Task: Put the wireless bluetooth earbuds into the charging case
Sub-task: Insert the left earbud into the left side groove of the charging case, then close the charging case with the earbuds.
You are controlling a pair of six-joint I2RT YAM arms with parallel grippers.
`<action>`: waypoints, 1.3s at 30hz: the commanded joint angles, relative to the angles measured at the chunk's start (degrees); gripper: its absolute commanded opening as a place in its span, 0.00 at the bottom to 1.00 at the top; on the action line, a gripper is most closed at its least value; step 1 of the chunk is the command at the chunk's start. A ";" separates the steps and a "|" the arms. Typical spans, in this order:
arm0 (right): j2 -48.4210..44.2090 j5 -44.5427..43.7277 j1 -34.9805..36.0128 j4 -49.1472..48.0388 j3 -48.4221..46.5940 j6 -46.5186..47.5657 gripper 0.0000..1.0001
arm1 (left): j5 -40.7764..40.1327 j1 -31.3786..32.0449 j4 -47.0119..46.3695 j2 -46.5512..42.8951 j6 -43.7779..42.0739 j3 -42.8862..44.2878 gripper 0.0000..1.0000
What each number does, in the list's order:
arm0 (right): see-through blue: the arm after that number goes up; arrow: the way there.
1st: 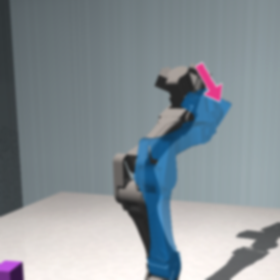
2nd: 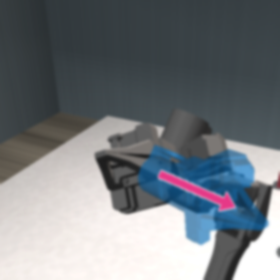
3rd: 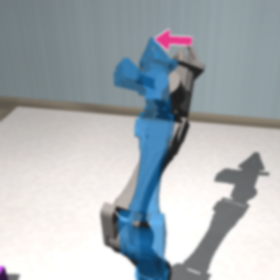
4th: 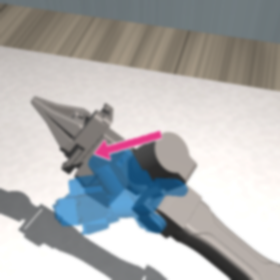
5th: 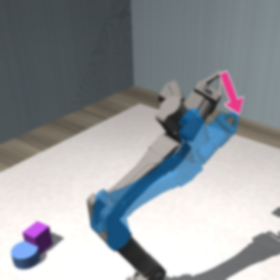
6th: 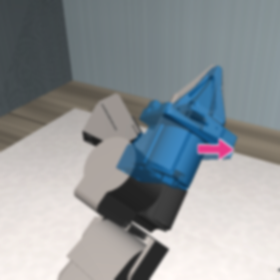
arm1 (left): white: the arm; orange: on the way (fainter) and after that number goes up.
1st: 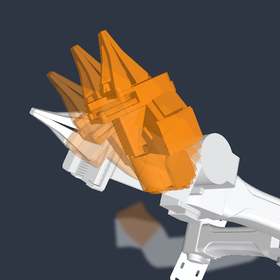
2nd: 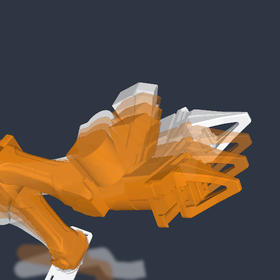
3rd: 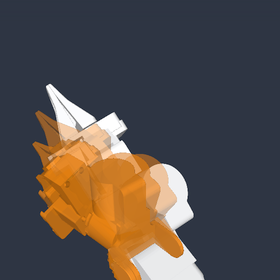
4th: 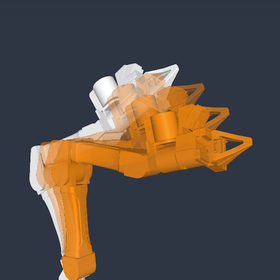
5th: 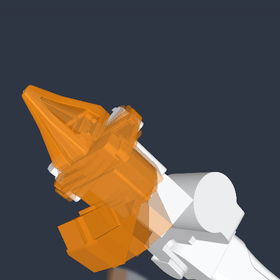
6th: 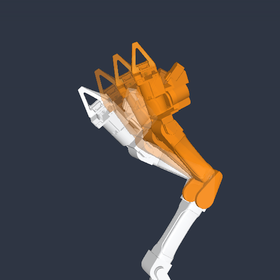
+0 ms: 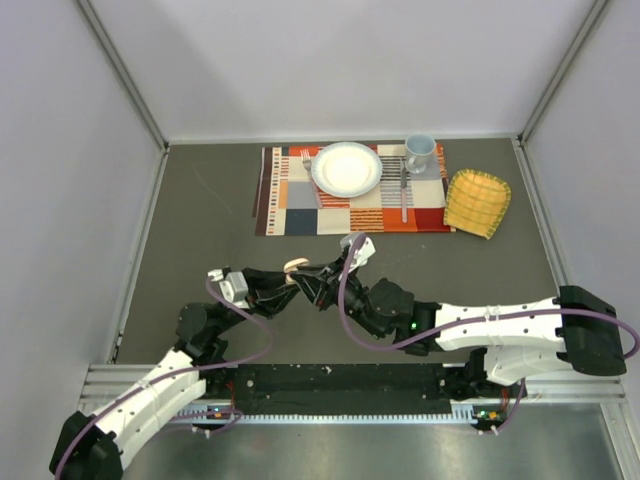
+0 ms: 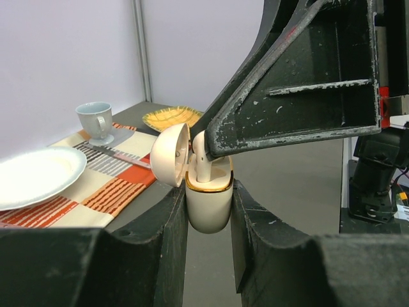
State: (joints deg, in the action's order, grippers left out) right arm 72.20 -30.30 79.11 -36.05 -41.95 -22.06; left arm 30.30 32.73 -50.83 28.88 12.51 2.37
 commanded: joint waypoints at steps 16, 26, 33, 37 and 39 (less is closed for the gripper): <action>-2.07 0.33 1.22 4.24 -4.10 -0.53 0.32 | -2.80 0.05 -3.93 -1.37 0.49 -7.56 0.00; -3.30 0.16 1.31 1.87 -3.84 0.88 0.39 | -2.62 0.14 -3.75 -1.29 0.58 -7.73 0.00; -5.40 1.91 1.22 -4.28 -1.12 5.35 0.62 | -2.53 0.14 -3.58 -1.29 0.49 -7.82 0.00; -6.20 1.57 1.31 -7.36 0.20 6.77 0.71 | -2.71 0.14 -3.31 -1.64 0.49 -7.91 0.00; -6.29 1.13 1.22 -7.37 0.38 7.30 0.75 | -2.97 0.14 -3.23 -1.64 0.41 -8.00 0.00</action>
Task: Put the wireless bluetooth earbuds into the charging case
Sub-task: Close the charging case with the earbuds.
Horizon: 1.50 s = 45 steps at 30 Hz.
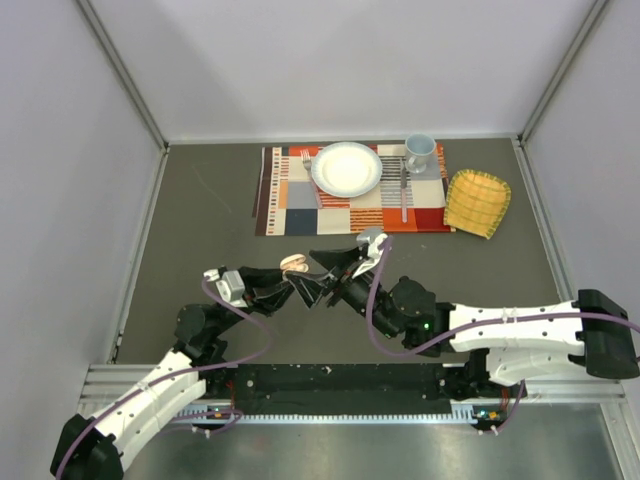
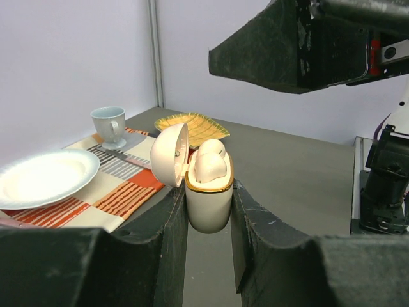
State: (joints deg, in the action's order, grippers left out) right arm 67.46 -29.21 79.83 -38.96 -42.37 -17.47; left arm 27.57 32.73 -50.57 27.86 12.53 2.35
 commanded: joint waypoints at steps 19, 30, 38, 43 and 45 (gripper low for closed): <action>-10.59 -12.30 -6.43 31.90 -4.20 -9.31 0.99 | 2.75 0.14 2.57 -2.89 1.18 -4.29 0.00; -13.32 17.06 -24.45 43.97 -7.02 -18.12 0.99 | 5.29 0.14 0.38 -1.40 3.11 -2.88 0.00; -6.92 21.12 -26.48 43.97 -10.27 -20.75 0.99 | 12.33 0.14 -2.77 4.12 5.04 -0.33 0.00; -3.04 24.99 -26.48 41.52 -10.54 -23.48 0.99 | 14.00 0.40 -2.78 5.98 4.78 0.29 0.00; -2.43 26.83 -26.48 39.41 -9.14 -24.18 0.99 | 14.00 0.58 -3.39 6.68 4.78 0.37 0.00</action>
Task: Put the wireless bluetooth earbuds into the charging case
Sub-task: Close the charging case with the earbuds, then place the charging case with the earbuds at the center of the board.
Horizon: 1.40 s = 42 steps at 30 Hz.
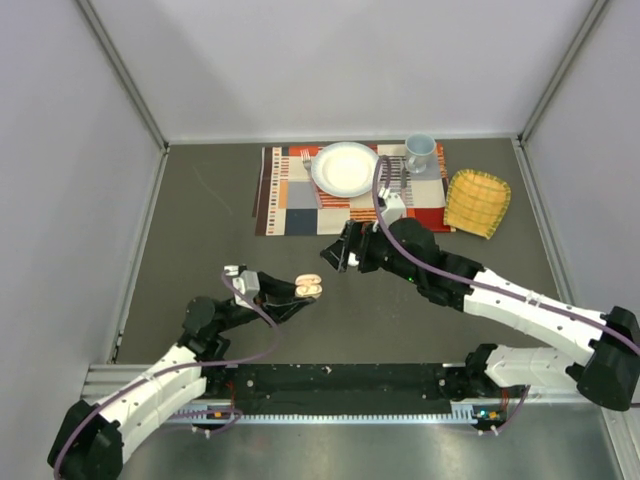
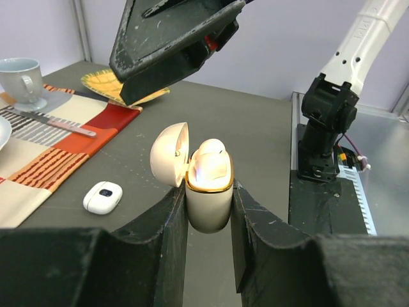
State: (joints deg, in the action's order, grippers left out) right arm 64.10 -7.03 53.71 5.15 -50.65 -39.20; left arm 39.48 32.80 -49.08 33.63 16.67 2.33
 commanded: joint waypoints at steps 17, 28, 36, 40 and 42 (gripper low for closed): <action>8.06 15.82 -0.19 -9.10 3.28 -6.41 0.99 | 2.09 1.66 -8.66 5.13 0.91 0.75 0.00; 4.55 15.73 1.22 -9.37 8.72 -5.36 0.99 | -2.83 1.74 -8.23 6.01 0.47 -0.22 0.00; -0.10 7.84 1.31 -7.79 11.10 -5.53 0.99 | -3.89 1.74 -6.74 9.08 1.09 0.92 0.00; -4.32 -7.27 1.31 -1.82 12.85 -9.48 0.99 | -5.64 1.74 -1.91 12.24 3.63 2.94 0.00; -6.08 -15.54 1.22 2.40 13.82 -12.20 0.99 | -6.26 1.74 1.77 15.31 6.88 4.87 0.00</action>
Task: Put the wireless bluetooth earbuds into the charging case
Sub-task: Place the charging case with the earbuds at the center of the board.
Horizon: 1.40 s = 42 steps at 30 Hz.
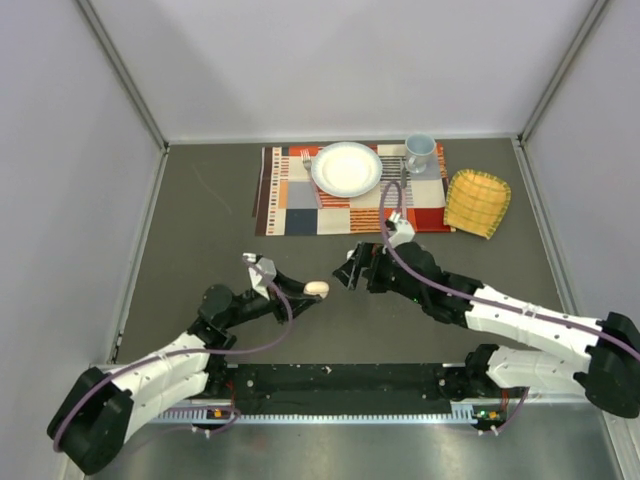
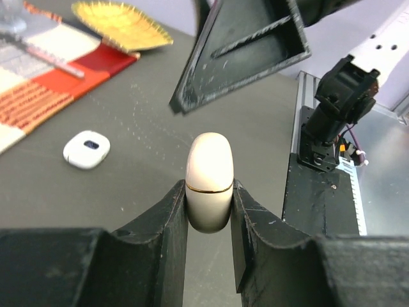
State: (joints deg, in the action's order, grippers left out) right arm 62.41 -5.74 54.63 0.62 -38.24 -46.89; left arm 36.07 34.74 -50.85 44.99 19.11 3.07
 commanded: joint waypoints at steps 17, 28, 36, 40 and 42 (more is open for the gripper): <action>-15.83 -31.00 -1.37 18.27 4.58 -9.62 0.99 | 0.22 2.34 -44.77 66.85 49.16 17.48 0.00; -17.94 -33.55 -1.55 19.33 5.19 -8.48 0.99 | -12.32 8.06 -35.46 66.98 45.40 21.89 0.02; -17.85 -33.46 -1.63 19.33 4.93 -7.69 0.99 | -15.86 8.32 -26.05 65.13 44.51 23.82 0.28; -18.29 -33.20 -1.72 19.33 5.02 -7.60 0.99 | -15.59 8.50 -24.74 66.01 45.49 24.18 0.32; -18.82 -33.29 -1.63 19.42 5.19 -7.77 0.99 | -15.95 8.59 -23.34 65.66 44.88 23.83 0.33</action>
State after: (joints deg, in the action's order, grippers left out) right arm 45.15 -37.69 53.45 20.25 -32.60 -55.51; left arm 21.34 42.98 -73.28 111.77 64.49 26.35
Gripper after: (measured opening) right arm 0.987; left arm 0.332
